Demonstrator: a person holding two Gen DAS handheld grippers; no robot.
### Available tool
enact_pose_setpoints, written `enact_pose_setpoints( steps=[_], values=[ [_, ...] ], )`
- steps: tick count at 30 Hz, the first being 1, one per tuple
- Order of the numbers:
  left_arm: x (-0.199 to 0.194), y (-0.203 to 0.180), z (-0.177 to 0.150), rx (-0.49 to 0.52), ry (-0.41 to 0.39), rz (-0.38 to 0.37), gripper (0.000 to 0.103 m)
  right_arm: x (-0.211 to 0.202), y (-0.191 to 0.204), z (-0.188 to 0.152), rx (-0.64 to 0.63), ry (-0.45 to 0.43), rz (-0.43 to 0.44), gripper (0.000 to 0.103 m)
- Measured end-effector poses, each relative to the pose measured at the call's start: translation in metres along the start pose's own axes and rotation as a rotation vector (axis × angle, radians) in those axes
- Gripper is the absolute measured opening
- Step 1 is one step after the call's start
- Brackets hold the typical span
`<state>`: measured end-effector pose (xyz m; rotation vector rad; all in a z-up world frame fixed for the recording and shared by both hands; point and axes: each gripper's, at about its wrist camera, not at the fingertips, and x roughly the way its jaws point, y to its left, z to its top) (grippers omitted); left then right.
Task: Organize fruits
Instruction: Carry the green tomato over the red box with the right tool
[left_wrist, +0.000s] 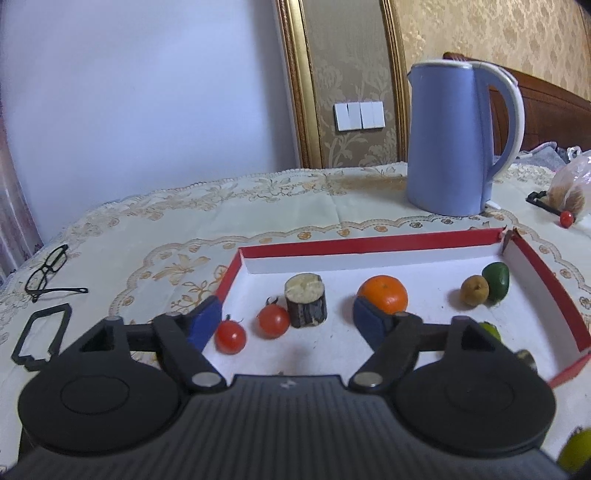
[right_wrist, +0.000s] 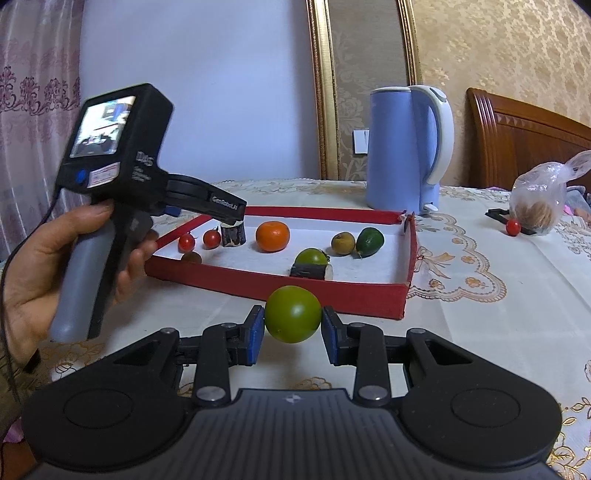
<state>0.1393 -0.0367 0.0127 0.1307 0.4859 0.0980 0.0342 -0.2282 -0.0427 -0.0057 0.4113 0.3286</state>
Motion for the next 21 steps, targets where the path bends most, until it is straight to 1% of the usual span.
enact_pose_setpoints(
  steps=[1, 6, 9, 14, 18, 21],
  values=[
    [-0.004, 0.001, -0.002, 0.001, -0.003, 0.003, 0.086, 0.000, 0.001, 0.000, -0.003, 0.000, 0.000, 0.033],
    [-0.019, 0.012, -0.017, -0.027, -0.009, -0.005, 0.099, 0.002, 0.006, 0.005, -0.017, -0.005, 0.002, 0.033],
    [-0.026, 0.021, -0.025, -0.051, -0.014, -0.010, 0.103, 0.003, 0.009, 0.009, -0.029, -0.010, -0.001, 0.033],
    [-0.035, 0.035, -0.037, -0.071, -0.034, -0.007, 0.103, 0.006, 0.011, 0.018, -0.041, -0.026, -0.012, 0.033],
    [-0.034, 0.046, -0.044, -0.107, -0.011, -0.030, 0.103, 0.010, 0.011, 0.027, -0.049, -0.039, -0.025, 0.033],
    [-0.036, 0.052, -0.048, -0.128, -0.006, -0.031, 0.103, 0.014, 0.011, 0.033, -0.055, -0.048, -0.033, 0.033]
  ],
)
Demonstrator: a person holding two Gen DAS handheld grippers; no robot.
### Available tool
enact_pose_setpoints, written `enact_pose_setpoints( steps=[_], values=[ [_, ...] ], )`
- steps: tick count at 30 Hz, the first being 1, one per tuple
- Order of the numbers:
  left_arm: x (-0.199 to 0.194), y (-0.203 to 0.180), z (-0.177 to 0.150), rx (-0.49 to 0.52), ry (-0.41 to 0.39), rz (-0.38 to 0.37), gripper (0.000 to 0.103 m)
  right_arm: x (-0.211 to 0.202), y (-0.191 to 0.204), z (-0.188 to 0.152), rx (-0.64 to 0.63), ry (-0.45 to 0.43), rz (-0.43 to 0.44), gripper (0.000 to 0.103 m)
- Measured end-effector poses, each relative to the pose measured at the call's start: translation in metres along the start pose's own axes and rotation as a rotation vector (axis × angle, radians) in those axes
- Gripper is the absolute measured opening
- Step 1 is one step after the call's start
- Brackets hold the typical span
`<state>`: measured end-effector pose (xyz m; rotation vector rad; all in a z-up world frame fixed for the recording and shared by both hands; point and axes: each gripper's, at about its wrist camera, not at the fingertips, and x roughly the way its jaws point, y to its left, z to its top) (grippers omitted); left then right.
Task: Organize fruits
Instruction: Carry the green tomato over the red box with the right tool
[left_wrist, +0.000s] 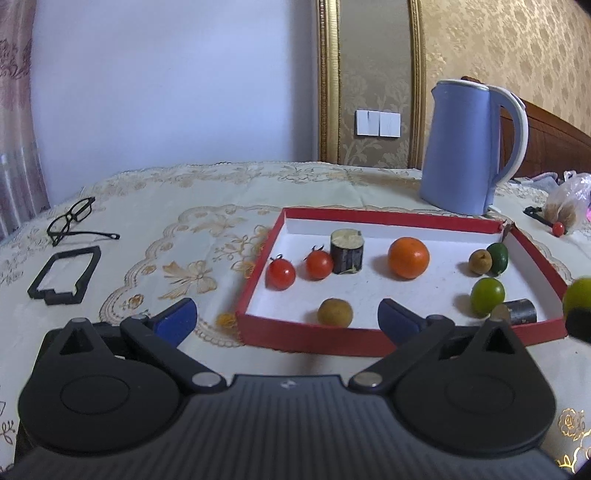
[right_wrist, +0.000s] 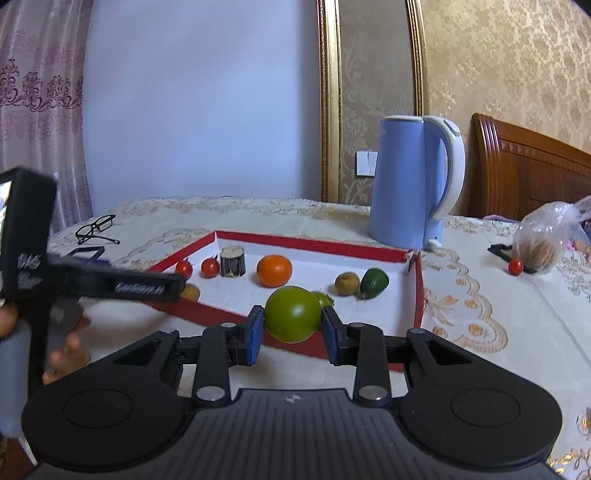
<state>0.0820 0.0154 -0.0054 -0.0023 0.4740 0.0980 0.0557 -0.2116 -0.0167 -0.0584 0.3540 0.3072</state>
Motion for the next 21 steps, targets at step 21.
enact_pose_setpoints(
  steps=[21],
  values=[
    [-0.003, 0.012, -0.016, -0.026, 0.034, -0.021, 0.103, 0.035, 0.003, 0.038, -0.007, -0.014, -0.008, 0.033]
  ],
)
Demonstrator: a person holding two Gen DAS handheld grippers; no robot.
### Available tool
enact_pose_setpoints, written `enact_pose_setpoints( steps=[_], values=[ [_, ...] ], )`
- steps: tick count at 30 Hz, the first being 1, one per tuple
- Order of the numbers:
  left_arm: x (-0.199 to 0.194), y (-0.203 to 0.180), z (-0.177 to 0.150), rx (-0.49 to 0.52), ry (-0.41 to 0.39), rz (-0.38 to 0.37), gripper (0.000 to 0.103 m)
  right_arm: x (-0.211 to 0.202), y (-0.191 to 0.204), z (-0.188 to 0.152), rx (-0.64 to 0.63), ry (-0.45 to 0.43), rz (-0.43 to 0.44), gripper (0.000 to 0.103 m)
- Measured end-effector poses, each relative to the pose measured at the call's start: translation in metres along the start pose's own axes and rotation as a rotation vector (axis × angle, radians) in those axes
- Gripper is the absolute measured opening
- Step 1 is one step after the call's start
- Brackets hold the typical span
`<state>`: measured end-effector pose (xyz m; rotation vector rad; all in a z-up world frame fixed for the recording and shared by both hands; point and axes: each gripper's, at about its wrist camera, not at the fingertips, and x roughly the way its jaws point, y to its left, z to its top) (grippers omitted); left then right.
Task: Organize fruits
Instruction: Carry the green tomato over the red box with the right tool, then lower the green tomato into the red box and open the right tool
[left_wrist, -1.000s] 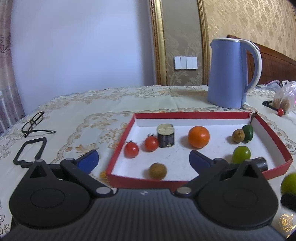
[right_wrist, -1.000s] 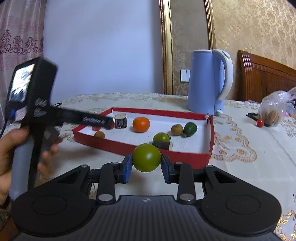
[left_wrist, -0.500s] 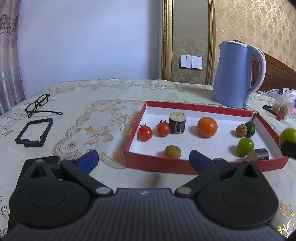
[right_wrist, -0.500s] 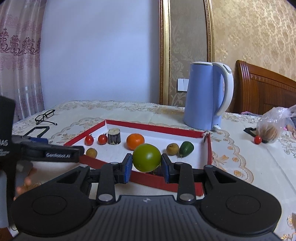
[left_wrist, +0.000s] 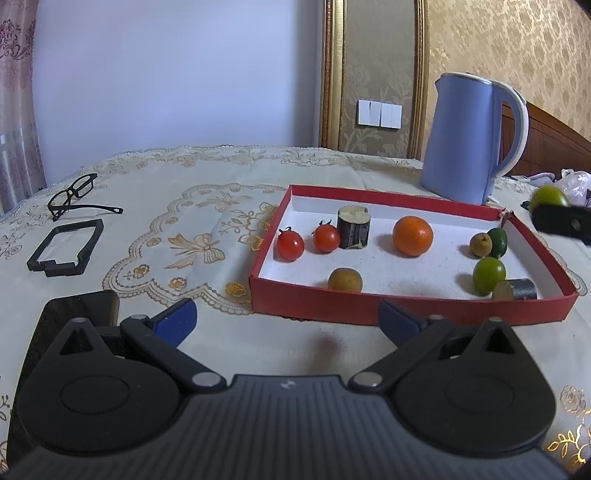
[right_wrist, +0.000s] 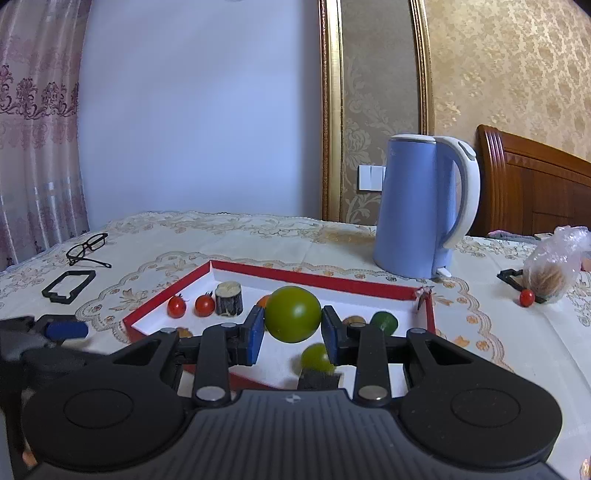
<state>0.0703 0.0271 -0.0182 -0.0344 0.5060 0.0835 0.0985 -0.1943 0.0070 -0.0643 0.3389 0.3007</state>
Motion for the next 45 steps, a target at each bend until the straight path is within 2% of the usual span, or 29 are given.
enact_pose_setpoints(
  steps=[10, 15, 23, 45],
  values=[
    [0.002, 0.001, -0.002, -0.004, 0.001, 0.003, 0.103, 0.034, -0.005, 0.016, 0.000, 0.026, -0.026, 0.033],
    [0.003, 0.002, -0.003, -0.004, -0.002, 0.001, 0.103, 0.061, -0.012, 0.018, 0.009, 0.066, -0.055, 0.033],
    [0.007, 0.015, -0.003, -0.084, 0.031, -0.015, 0.103, 0.099, -0.024, 0.014, 0.057, 0.131, -0.099, 0.033],
    [0.007, 0.014, -0.003, -0.080, 0.036, -0.001, 0.103, 0.128, -0.025, 0.008, 0.090, 0.188, -0.134, 0.034]
  ],
)
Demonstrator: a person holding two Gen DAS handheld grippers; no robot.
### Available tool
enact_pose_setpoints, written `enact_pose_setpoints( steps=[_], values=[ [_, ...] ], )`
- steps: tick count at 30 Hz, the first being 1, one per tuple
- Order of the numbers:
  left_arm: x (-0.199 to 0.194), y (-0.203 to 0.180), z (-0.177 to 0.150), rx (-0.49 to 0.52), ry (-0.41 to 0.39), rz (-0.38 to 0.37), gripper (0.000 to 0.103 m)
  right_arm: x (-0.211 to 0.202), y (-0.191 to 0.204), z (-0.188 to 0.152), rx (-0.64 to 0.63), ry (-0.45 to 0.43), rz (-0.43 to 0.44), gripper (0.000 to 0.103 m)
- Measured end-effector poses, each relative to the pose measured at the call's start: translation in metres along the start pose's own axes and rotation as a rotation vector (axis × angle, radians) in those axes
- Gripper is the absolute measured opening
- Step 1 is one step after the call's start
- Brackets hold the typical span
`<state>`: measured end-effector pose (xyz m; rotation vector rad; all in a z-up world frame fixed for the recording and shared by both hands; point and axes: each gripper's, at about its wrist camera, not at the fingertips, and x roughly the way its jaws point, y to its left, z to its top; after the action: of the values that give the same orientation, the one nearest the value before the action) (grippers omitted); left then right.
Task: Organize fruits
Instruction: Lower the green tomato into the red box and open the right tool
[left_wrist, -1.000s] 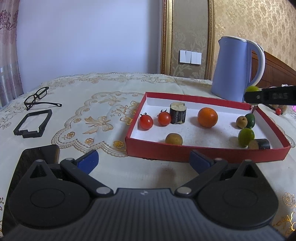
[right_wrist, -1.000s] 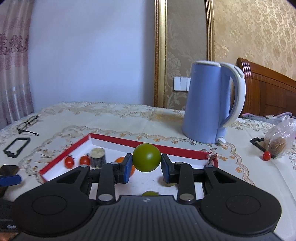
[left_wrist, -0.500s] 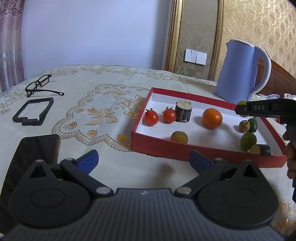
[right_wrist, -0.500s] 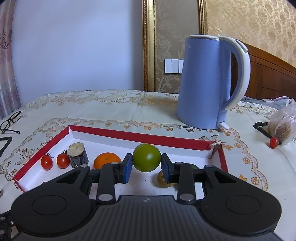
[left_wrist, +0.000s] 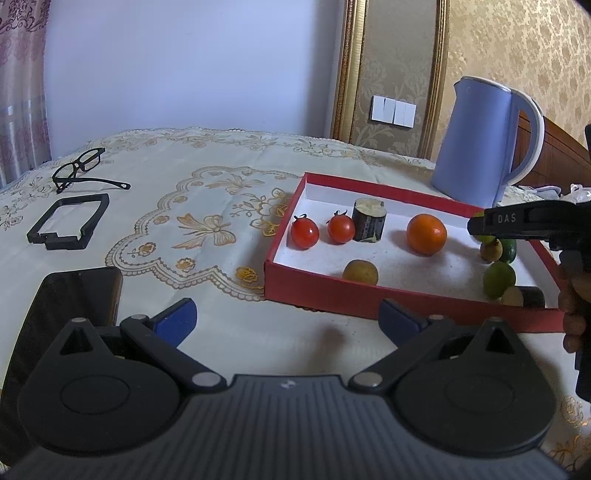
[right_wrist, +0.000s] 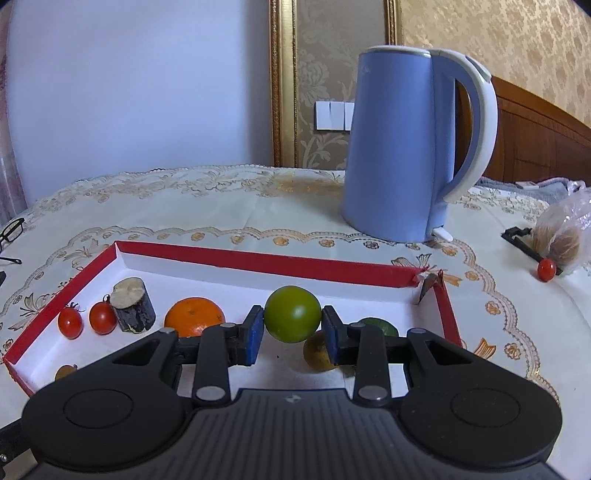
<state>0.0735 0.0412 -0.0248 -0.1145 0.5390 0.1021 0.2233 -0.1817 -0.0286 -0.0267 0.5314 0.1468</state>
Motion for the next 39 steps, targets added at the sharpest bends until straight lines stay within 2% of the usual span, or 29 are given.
enact_pose_setpoints(
  steps=[2, 4, 12, 14, 19, 23, 27, 29, 31, 35, 37, 39],
  values=[
    [0.000, 0.000, 0.000, 0.000, 0.001, 0.001, 0.103, 0.000, 0.000, 0.000, -0.002, 0.000, 0.002, 0.042],
    [0.001, 0.000, 0.000, 0.000, 0.001, 0.006, 0.103, -0.002, 0.002, 0.001, -0.009, -0.011, 0.000, 0.046],
    [0.000, 0.000, 0.000, -0.001, 0.002, 0.012, 0.103, -0.030, -0.004, -0.004, -0.010, -0.057, 0.030, 0.047],
    [0.000, 0.000, 0.000, -0.001, 0.001, 0.014, 0.103, -0.044, -0.008, -0.010, -0.011, -0.085, 0.037, 0.061],
    [0.001, -0.001, 0.000, 0.004, 0.005, 0.023, 0.103, -0.085, -0.022, -0.027, -0.013, -0.152, 0.047, 0.066],
    [0.000, -0.002, 0.000, 0.013, 0.002, 0.026, 0.103, -0.117, -0.032, -0.047, -0.024, -0.183, 0.061, 0.082],
    [-0.002, -0.007, -0.001, 0.044, 0.001, 0.047, 0.103, -0.135, -0.031, -0.067, -0.114, -0.143, 0.122, 0.089],
    [-0.003, -0.010, -0.001, 0.065, -0.007, 0.058, 0.103, -0.137, -0.029, -0.075, -0.152, -0.081, 0.166, 0.096],
    [-0.004, -0.012, -0.001, 0.081, -0.011, 0.067, 0.103, -0.136, -0.022, -0.085, -0.206, -0.033, 0.200, 0.098],
    [-0.005, -0.019, 0.000, 0.125, -0.019, 0.056, 0.103, -0.117, -0.002, -0.095, -0.333, 0.035, 0.174, 0.098],
    [-0.007, -0.021, 0.000, 0.141, -0.021, 0.054, 0.103, -0.107, 0.005, -0.096, -0.340, 0.058, 0.178, 0.098],
    [-0.007, -0.022, 0.001, 0.143, -0.019, 0.049, 0.103, -0.100, 0.006, -0.095, -0.324, 0.065, 0.214, 0.103]
  ],
)
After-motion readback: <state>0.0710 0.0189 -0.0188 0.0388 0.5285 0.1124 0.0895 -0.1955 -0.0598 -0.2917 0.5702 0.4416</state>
